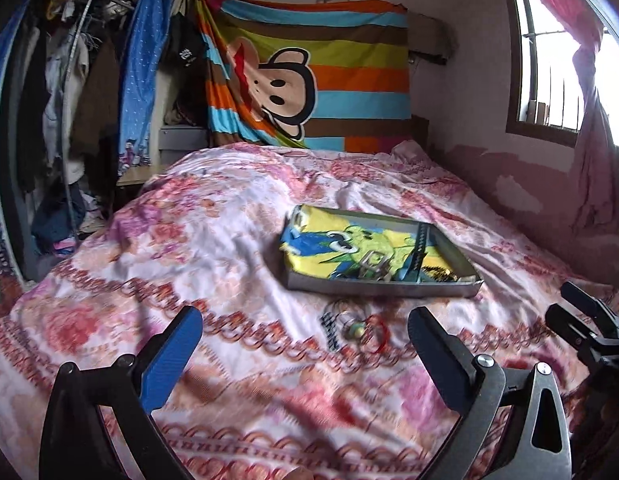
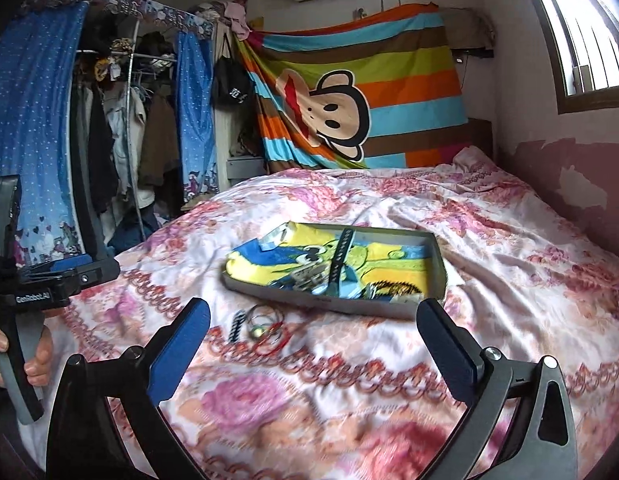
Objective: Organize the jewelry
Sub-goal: 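Withdraw both tools from the tray back toward the remaining items, then grasp the black chain with left tool while right tool grasps the red bead string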
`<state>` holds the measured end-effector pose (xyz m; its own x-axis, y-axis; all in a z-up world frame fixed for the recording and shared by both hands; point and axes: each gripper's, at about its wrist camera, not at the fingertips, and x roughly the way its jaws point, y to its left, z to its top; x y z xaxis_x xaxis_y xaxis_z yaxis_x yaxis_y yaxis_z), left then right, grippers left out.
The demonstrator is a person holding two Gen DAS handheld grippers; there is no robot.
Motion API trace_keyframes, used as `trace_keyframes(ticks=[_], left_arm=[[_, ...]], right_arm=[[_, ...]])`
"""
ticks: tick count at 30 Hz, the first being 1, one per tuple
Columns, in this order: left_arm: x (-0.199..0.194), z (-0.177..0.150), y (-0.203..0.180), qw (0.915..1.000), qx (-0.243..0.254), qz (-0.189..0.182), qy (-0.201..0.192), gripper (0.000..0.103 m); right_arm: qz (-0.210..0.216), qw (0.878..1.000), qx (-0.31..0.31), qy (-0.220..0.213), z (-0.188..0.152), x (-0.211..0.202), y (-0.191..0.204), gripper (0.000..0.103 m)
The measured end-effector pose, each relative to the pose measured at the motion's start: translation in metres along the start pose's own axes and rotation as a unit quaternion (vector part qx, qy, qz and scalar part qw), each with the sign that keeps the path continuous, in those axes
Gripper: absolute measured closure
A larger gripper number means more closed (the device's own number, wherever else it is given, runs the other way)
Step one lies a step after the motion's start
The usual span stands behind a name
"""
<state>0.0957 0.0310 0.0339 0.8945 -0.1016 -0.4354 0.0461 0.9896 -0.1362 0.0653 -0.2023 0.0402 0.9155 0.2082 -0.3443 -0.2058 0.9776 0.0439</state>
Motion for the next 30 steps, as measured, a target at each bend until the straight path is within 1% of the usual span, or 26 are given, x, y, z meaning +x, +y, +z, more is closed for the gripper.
trace_keyframes(ticks=[5,8,12,17,21,25,28,30], left_arm=[[-0.016,-0.022,0.005,0.9995,0.019,0.026,-0.005,0.000],[-0.022,-0.030,0.007,0.9986,0.035,0.038,0.007,0.000],[-0.028,-0.041,0.005,0.9977,0.051,0.044,0.015,0.000],[-0.022,-0.046,-0.001,0.9957,0.073,0.051,0.026,0.000],[-0.015,-0.049,-0.002,0.9947,0.078,0.052,0.043,0.000],[-0.006,-0.048,0.000,0.9943,0.076,0.046,0.059,0.000],[0.010,-0.042,0.003,0.9932,0.071,0.026,0.089,0.000],[0.025,-0.035,0.005,0.9915,0.069,0.011,0.110,0.000]], right_arm=[[0.000,1.000,-0.001,0.018,-0.016,-0.005,0.006,0.002],[0.002,0.999,-0.001,0.035,-0.026,-0.003,0.009,0.002],[0.002,0.998,-0.003,0.062,-0.040,0.005,0.010,0.002],[0.001,0.997,-0.006,0.076,-0.047,0.012,0.013,0.002],[0.003,0.997,0.000,0.083,-0.048,0.016,0.010,0.002],[0.009,0.995,0.009,0.100,-0.049,0.025,0.007,0.002],[0.026,0.992,0.011,0.124,-0.047,0.038,0.002,0.002],[0.029,0.990,-0.001,0.139,-0.046,0.048,0.001,0.002]])
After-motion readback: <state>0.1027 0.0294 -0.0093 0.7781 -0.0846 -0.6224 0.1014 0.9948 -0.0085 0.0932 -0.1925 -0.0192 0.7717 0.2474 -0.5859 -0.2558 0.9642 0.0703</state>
